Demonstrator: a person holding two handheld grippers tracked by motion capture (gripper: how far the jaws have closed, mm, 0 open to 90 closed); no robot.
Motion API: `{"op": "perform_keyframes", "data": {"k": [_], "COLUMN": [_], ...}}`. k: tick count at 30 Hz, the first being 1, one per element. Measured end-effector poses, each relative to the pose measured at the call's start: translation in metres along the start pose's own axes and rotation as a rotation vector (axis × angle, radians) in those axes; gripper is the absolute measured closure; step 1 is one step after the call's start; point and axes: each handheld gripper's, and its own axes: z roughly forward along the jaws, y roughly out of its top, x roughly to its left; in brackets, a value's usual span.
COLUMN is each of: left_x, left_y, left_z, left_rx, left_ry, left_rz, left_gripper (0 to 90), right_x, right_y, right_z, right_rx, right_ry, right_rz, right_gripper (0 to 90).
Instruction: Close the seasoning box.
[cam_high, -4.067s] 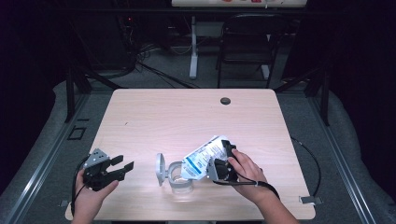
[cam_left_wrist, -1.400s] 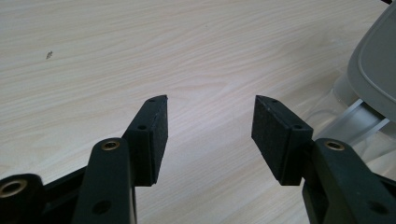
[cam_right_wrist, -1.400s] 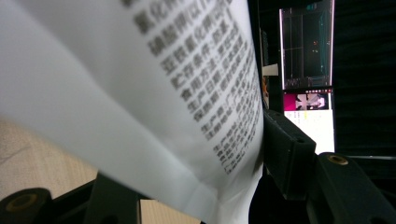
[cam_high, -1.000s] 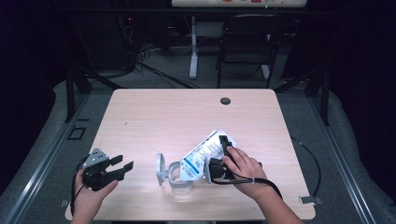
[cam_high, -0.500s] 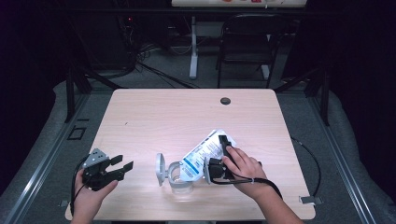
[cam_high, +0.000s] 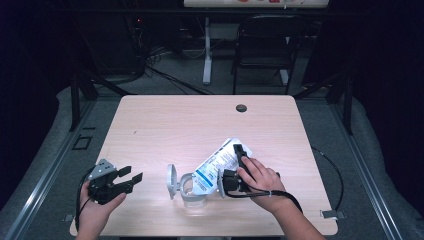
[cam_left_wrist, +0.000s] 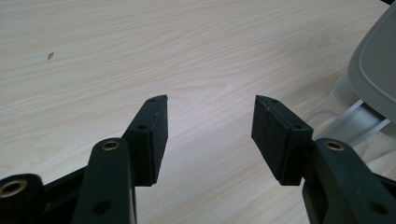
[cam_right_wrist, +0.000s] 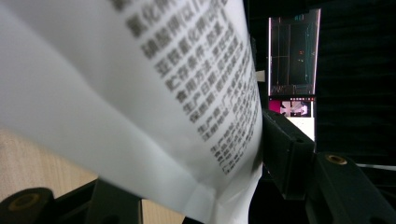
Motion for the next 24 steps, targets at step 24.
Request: {"op": "perform_keyframes", "data": {"k": [24], "left_x": [0.0001], "left_y": [0.0003], "left_z": [-0.0006], "left_rx": [-0.002], "left_ry": [0.001], "left_rz": [0.000], "left_gripper": [46.6], "right_x": [-0.0011], "right_y": [0.0018], "right_z": [-0.0002], "right_rx": [-0.008], "right_ry": [-0.008], "right_rz": [-0.018], "right_gripper": [47.3]}}
